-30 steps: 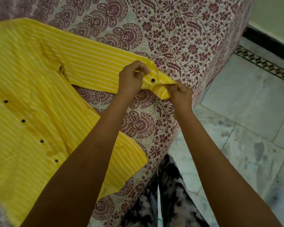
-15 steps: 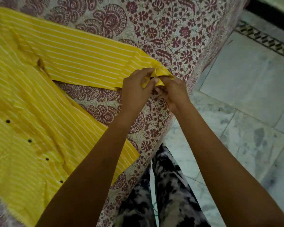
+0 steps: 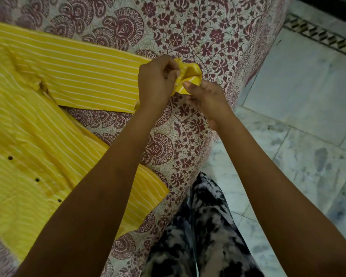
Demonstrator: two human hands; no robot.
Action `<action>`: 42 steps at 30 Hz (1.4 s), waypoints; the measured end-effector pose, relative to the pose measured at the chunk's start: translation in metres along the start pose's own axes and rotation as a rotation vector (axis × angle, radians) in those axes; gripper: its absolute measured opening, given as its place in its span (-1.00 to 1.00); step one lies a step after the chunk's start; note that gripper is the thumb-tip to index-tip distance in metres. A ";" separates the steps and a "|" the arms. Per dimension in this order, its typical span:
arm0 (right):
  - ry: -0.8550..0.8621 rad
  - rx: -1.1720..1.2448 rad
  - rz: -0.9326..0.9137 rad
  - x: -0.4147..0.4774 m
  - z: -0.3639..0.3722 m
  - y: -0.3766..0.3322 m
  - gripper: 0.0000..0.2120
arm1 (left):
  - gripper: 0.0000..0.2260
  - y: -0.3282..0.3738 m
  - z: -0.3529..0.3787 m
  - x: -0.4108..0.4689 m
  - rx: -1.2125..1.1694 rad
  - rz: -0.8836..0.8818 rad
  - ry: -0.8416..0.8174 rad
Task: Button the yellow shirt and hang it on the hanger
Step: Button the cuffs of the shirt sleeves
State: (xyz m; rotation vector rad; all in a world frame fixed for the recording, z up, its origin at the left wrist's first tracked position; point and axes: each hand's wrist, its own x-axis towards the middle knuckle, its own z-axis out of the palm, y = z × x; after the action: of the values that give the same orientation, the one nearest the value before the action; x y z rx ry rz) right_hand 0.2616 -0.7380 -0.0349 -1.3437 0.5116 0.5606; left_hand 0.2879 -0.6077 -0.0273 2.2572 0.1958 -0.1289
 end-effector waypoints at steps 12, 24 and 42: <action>0.158 0.056 -0.059 -0.005 0.014 0.003 -0.84 | -0.85 0.002 -0.004 -0.015 -0.035 -0.044 -0.007; 0.164 0.044 -0.058 -0.016 0.019 0.004 -0.92 | -0.90 0.001 -0.003 -0.028 0.035 -0.021 0.017; 0.184 0.016 -0.124 -0.020 0.027 0.005 -0.87 | -0.84 -0.004 -0.019 -0.019 -0.071 -0.077 -0.172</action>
State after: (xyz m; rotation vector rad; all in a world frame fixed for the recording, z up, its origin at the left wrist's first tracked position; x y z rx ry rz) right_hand 0.2438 -0.7126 -0.0217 -1.4085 0.5773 0.3322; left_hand 0.2687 -0.5927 -0.0152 2.1557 0.1925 -0.3506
